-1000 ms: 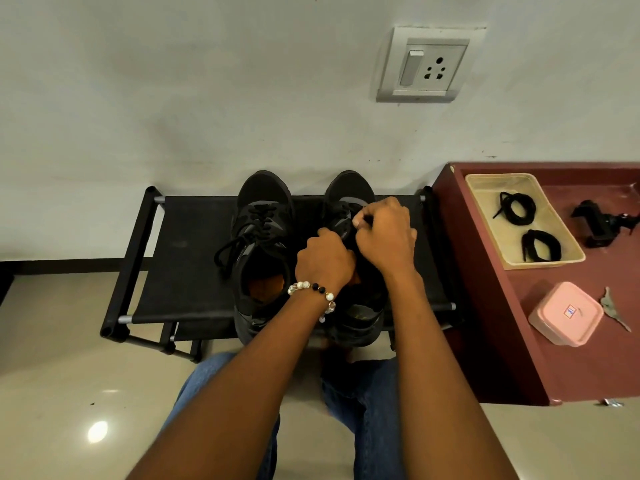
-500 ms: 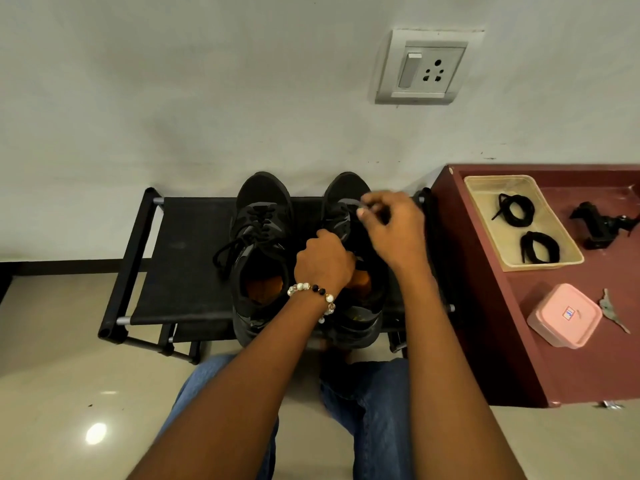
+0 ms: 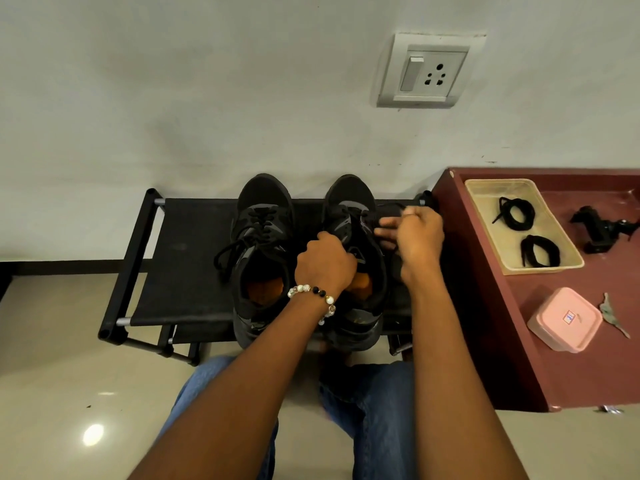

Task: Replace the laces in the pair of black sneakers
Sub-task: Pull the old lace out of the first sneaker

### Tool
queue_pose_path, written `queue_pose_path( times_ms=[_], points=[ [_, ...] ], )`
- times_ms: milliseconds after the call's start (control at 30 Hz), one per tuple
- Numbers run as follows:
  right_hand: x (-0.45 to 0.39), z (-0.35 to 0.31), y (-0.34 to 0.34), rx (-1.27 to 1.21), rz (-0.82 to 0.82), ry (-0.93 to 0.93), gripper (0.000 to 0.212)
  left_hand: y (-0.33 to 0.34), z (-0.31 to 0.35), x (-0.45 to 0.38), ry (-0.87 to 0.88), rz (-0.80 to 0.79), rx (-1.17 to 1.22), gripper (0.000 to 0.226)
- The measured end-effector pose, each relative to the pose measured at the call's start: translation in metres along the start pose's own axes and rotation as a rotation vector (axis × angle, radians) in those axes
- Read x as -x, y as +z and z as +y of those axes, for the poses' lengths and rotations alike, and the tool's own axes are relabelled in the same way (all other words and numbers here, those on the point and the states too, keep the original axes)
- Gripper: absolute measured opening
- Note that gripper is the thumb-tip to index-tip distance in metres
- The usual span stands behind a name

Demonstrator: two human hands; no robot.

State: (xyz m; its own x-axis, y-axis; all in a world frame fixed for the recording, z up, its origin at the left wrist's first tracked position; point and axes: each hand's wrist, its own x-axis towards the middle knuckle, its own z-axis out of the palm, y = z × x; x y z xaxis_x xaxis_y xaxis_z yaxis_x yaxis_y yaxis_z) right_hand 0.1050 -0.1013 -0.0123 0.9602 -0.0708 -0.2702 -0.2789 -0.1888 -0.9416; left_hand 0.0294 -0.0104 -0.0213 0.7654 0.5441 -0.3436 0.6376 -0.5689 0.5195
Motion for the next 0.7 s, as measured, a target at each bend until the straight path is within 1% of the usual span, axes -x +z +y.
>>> queue_pose_path(
  times_ms=[33, 67, 100, 167, 233, 300, 333, 367, 433, 467, 500, 533, 600, 633, 700],
  points=[
    [-0.002, 0.001, -0.005, -0.135, 0.032, 0.083, 0.017, -0.001, 0.0, 0.0, -0.001, -0.005, -0.005, 0.038],
    [-0.002, 0.0, -0.011, -0.185, 0.068, 0.129, 0.018, -0.002, 0.0, 0.001, -0.002, -0.012, -0.006, 0.038],
    [-0.003, 0.002, -0.016, -0.144, 0.103, 0.137, 0.018, -0.003, 0.0, 0.001, -0.002, -0.017, -0.005, 0.038],
    [-0.008, 0.009, -0.021, 0.102, 0.161, 0.082, 0.018, -0.006, 0.0, 0.001, 0.0, -0.043, -0.001, 0.034],
    [-0.011, 0.013, -0.022, 0.371, 0.173, -0.004, 0.017, -0.011, 0.0, 0.0, 0.007, -0.095, 0.003, 0.025],
    [-0.009, 0.01, -0.022, 0.553, 0.159, -0.096, 0.02, -0.019, 0.002, -0.001, 0.009, -0.13, 0.017, 0.033],
    [-0.008, 0.006, -0.022, 0.566, 0.13, -0.154, 0.023, -0.024, 0.003, -0.002, 0.014, -0.113, 0.034, 0.038],
    [-0.009, 0.004, -0.023, 0.536, 0.069, -0.21, 0.023, -0.029, 0.005, -0.003, 0.03, -0.05, 0.055, 0.04],
    [-0.003, -0.002, -0.023, 0.441, -0.153, -0.223, 0.02, -0.038, 0.009, -0.005, 0.106, 0.156, 0.107, 0.036],
    [0.002, -0.004, -0.022, 0.446, -0.275, -0.206, 0.022, -0.04, 0.012, -0.007, 0.169, 0.257, 0.137, 0.03],
    [0.006, -0.003, -0.02, 0.53, -0.369, -0.196, 0.03, -0.04, 0.015, -0.01, 0.236, 0.324, 0.171, 0.024],
    [0.009, -0.001, -0.017, 0.667, -0.425, -0.206, 0.041, -0.039, 0.016, -0.015, 0.298, 0.351, 0.207, 0.02],
    [0.014, 0.007, -0.011, 0.941, -0.434, -0.229, 0.058, -0.032, 0.017, -0.027, 0.391, 0.301, 0.234, 0.017],
    [0.017, 0.009, -0.009, 0.994, -0.421, -0.206, 0.06, -0.027, 0.016, -0.033, 0.424, 0.256, 0.205, 0.018],
    [0.019, 0.012, -0.008, 0.994, -0.399, -0.162, 0.054, -0.017, 0.013, -0.042, 0.471, 0.21, 0.112, 0.02]
  ],
)
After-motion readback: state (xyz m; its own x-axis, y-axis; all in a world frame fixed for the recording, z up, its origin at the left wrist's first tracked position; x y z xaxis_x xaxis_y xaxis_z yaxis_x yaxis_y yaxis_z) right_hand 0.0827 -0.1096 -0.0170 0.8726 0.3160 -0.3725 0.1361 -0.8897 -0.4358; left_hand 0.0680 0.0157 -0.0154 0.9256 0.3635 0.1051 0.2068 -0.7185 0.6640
